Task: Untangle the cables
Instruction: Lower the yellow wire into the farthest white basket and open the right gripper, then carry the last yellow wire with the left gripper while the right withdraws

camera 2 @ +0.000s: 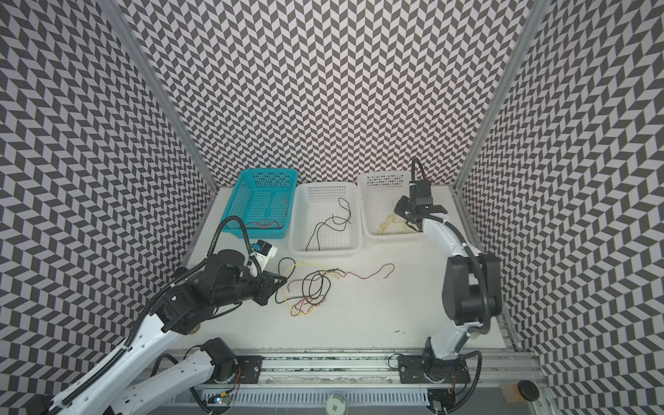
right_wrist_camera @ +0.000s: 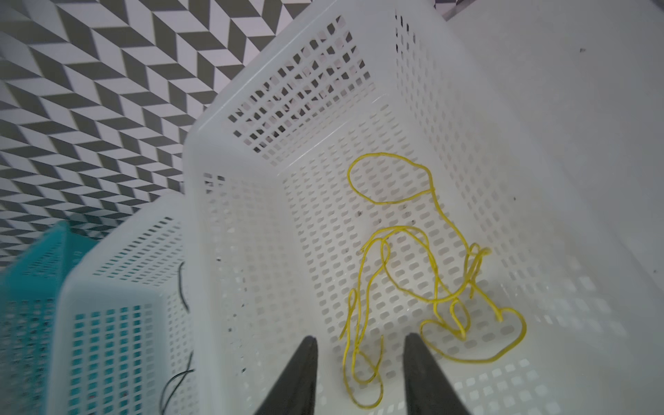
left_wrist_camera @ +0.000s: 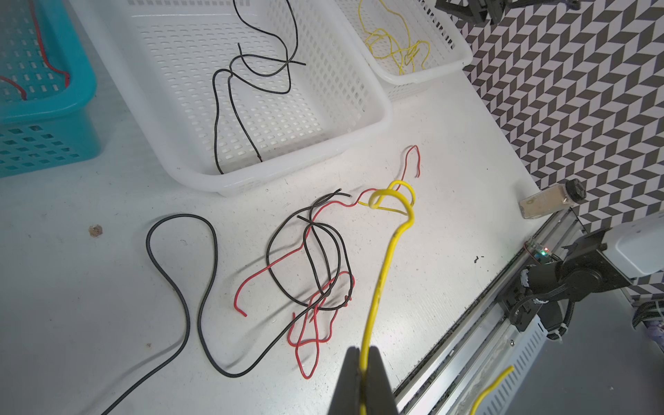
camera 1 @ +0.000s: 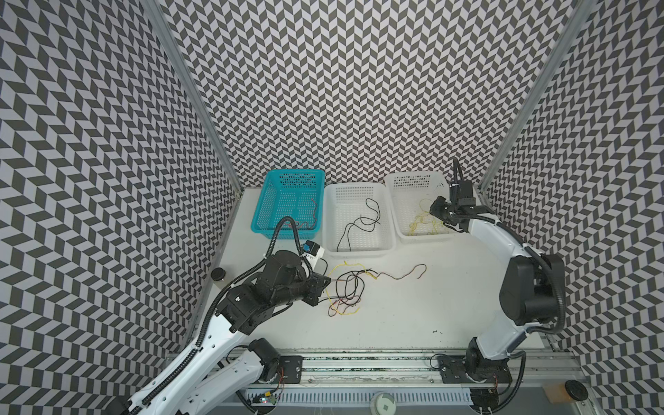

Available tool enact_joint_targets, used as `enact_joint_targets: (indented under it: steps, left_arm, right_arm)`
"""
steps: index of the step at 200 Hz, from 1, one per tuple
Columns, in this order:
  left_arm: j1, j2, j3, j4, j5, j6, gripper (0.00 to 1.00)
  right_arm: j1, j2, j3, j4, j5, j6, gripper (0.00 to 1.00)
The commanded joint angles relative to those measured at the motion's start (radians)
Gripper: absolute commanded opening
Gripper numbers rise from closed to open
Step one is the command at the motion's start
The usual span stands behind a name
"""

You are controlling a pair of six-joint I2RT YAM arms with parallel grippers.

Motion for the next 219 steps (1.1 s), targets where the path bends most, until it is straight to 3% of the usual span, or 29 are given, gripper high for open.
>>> enact_joint_targets:
  steps: [1,23,76,90,155,219]
  left_arm:
    - [-0.004,-0.010,-0.002,0.011,-0.022,0.013,0.00]
    - [-0.004,-0.028,0.005,0.017,-0.031,0.006,0.00]
    - [-0.043,0.012,0.138,0.003,-0.082,0.012,0.00]
    - [-0.065,0.062,0.206,0.001,-0.102,0.026,0.00]
    - [-0.096,0.462,0.601,0.048,-0.144,0.100,0.00]
    - [-0.096,0.942,1.053,0.048,-0.141,0.115,0.00]
  right_arm:
    - [0.020,-0.153,-0.076,0.042,0.017,0.036,0.57]
    - [0.041,-0.312,-0.238,0.128,0.046,0.044,0.76]
    - [0.105,-0.654,-0.490,0.057,0.061,-0.010,0.87]
    - [0.124,-0.752,-0.553,0.028,0.101,-0.045,0.99]
    - [0.148,-1.201,-0.783,-0.094,0.208,-0.119,1.00]
    - [0.148,-1.472,-0.865,-0.213,0.230,-0.114,1.00]
